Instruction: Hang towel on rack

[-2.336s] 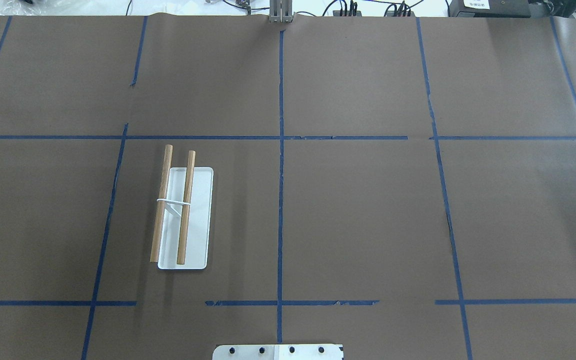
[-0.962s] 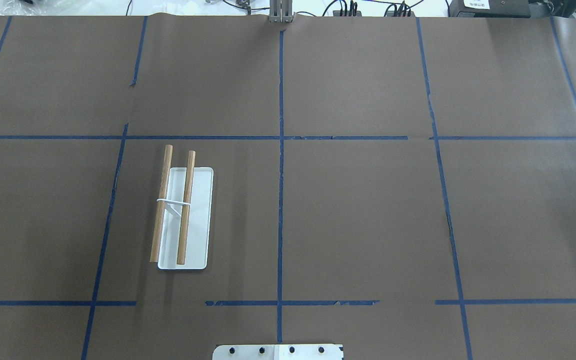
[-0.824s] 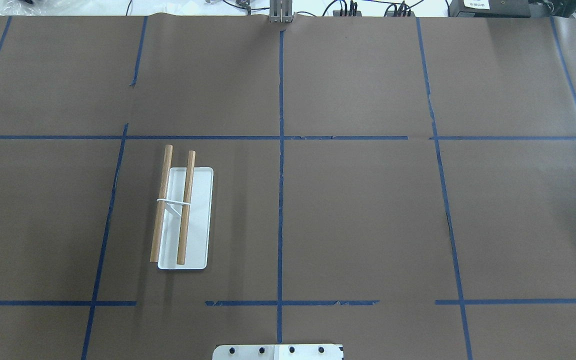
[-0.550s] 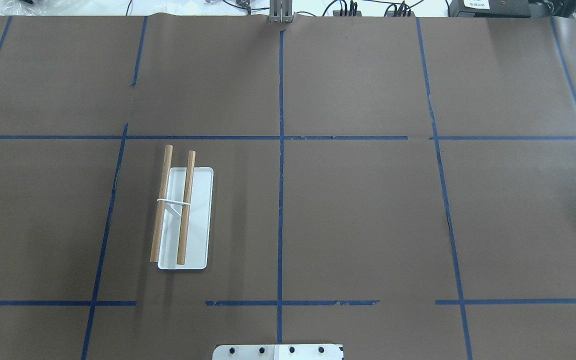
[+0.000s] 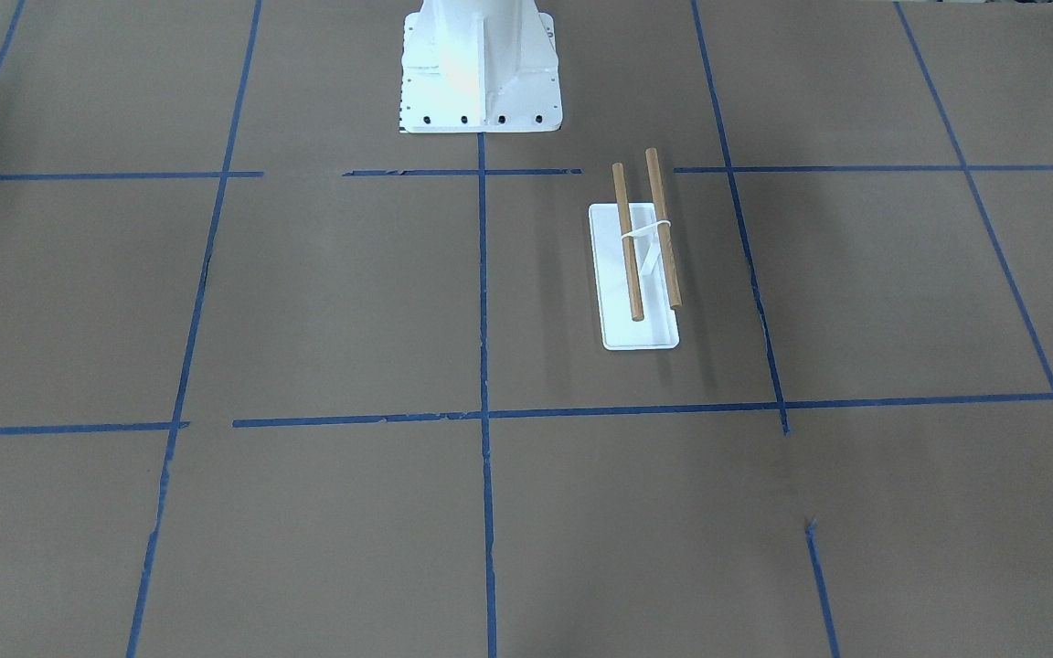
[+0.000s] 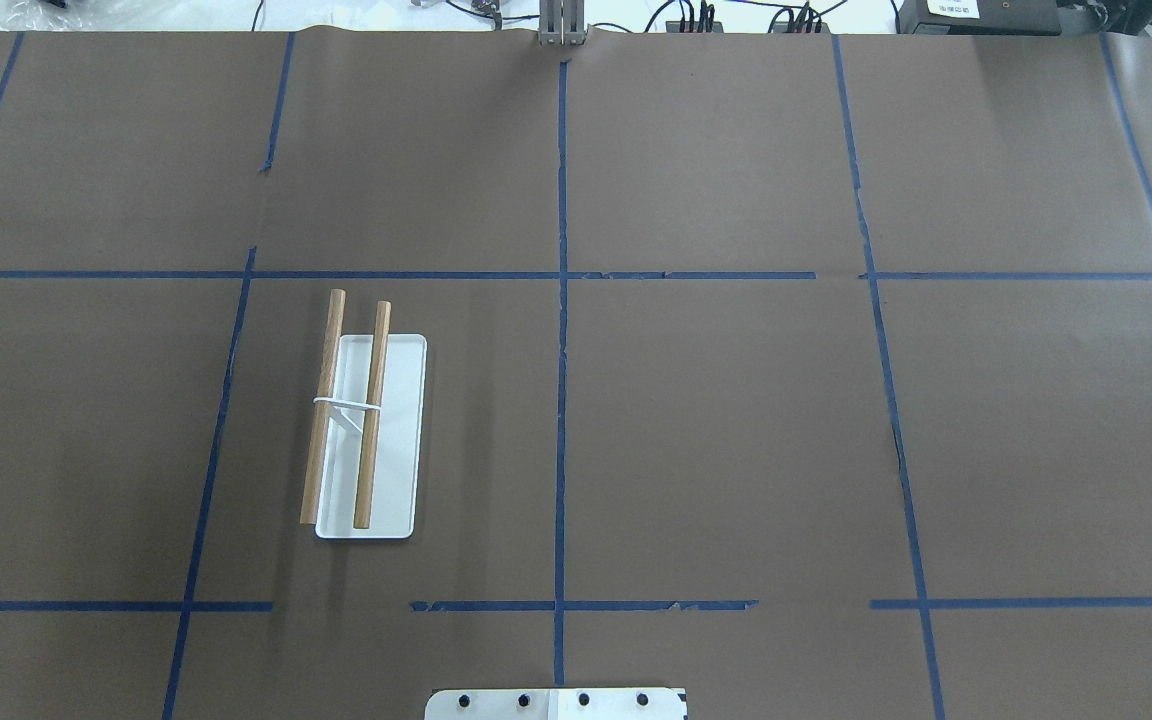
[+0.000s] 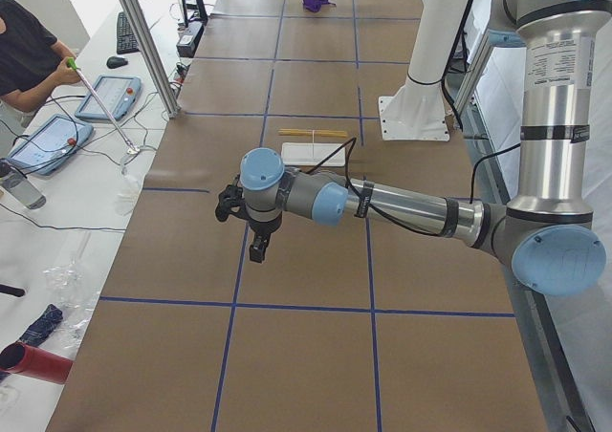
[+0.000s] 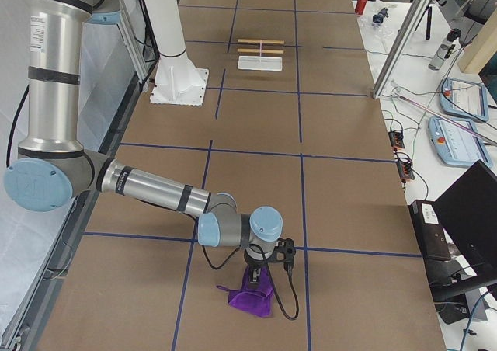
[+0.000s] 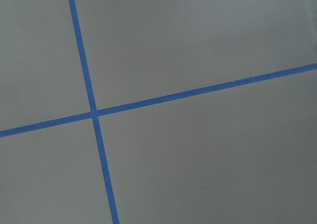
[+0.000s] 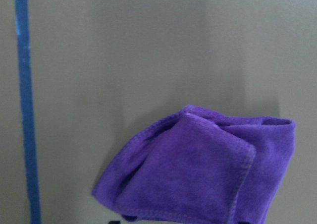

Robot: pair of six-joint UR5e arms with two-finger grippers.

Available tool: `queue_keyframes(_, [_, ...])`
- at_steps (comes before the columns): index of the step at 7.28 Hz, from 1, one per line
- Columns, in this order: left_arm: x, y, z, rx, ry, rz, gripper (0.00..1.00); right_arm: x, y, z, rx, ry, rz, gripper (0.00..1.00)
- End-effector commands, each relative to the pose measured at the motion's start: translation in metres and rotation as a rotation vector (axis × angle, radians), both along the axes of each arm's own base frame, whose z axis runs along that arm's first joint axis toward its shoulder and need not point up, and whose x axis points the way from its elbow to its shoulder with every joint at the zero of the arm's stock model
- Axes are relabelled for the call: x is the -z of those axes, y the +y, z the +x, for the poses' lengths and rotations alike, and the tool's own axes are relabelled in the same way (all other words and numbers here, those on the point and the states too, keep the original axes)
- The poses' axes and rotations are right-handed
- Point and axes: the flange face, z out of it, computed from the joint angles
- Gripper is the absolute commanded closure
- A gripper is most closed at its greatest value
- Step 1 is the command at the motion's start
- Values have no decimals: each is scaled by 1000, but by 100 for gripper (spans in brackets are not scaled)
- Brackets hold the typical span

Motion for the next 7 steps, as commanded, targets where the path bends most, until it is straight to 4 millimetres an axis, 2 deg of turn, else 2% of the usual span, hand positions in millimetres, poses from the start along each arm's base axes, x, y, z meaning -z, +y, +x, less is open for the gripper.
queue_keyframes(1, [-1,0,0,0,0,-1,0,-36,4,14,-33,4,8,23])
queue_keyframes(2, [-1,0,0,0,0,-1,0,-40,-2,13,-34,1,6,27])
queue_keyframes(3, [0,0,0,0,-1,-1,0,-40,-2,13,-37,-1,7,37])
queue_keyframes(5, [-1,0,0,0,-2,-2,0,-39,-3,13,-38,-4,6,96])
queue_keyframes(7, [-2,1,0,0,-2,-4,0,-39,-1,13,-39,-8,5,100])
